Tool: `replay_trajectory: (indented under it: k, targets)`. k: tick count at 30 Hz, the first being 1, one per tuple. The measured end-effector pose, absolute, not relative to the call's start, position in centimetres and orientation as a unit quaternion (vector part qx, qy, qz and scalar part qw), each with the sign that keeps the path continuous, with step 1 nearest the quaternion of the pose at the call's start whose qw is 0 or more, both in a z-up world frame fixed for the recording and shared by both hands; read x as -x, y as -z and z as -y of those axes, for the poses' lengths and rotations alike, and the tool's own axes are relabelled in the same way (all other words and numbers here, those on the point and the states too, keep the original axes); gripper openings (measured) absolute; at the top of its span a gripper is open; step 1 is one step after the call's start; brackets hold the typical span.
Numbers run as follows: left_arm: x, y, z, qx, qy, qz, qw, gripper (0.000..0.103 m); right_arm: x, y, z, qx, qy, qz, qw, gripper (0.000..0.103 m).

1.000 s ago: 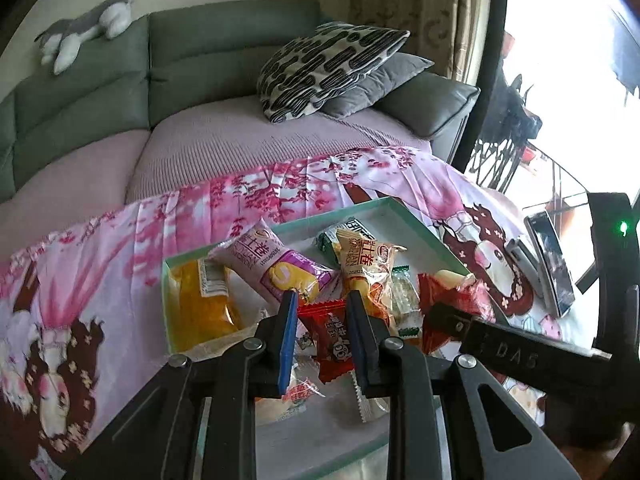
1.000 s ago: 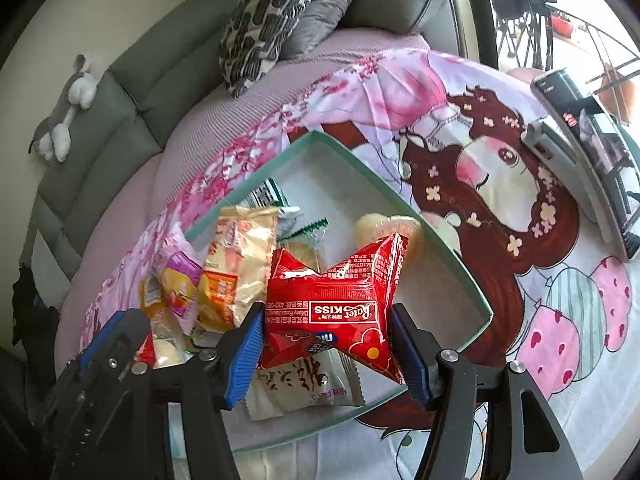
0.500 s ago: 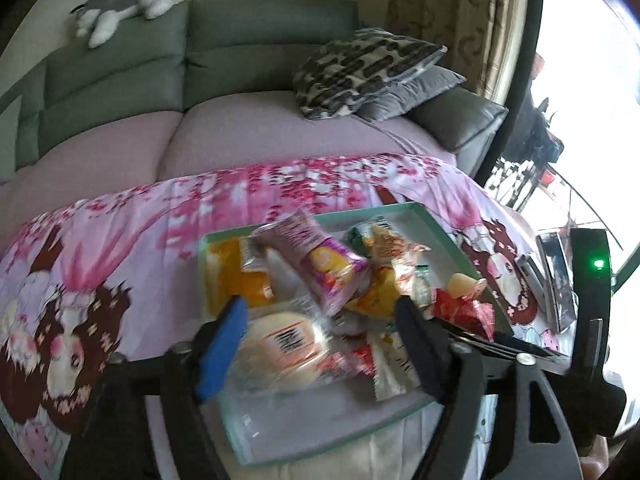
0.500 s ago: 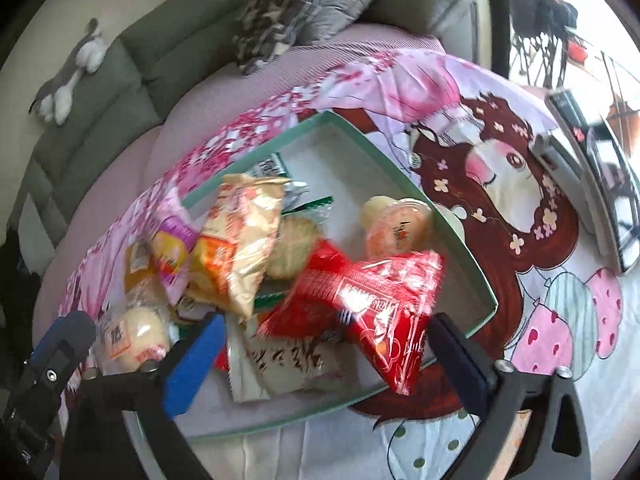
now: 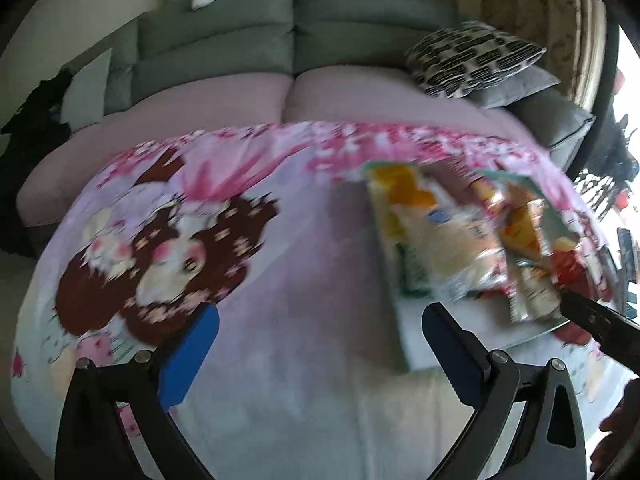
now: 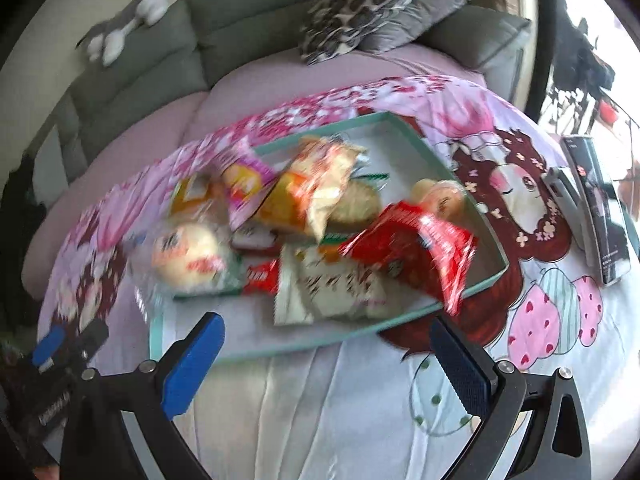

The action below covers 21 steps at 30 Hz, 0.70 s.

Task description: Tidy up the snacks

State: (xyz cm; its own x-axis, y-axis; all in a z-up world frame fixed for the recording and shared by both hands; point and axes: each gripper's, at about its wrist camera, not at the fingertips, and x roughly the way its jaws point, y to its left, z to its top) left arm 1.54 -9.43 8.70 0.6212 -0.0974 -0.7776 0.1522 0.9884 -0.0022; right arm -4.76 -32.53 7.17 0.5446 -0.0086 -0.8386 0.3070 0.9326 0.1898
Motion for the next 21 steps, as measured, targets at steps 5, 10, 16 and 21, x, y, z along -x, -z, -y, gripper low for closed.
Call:
replay_trajectory:
  k: [5,10,16,21]
  targets:
    - [-1.2,-8.0,7.8,-0.034,0.045,-0.449,0.892,0.101,4.8,-7.2,30.8,-0.135,0.078,-0.475,0.866,0.103]
    - [-0.8,-7.4,7.1,-0.052,-0.002,-0.459,0.887,0.101,4.7,-7.0,29.9,-0.124,0.071,-0.48,0.866,0.103]
    - [-0.6,-7.4,7.2,-0.068,-0.014,-0.455,0.888,0.101,4.6,-6.7,29.8,-0.122,0.074,-0.486,0.862,0.103]
    - [-0.7,-7.4,7.4,-0.065,-0.009,-0.457,0.887,0.101,4.6,-6.5,29.9,-0.121,0.077,-0.489,0.861,0.103]
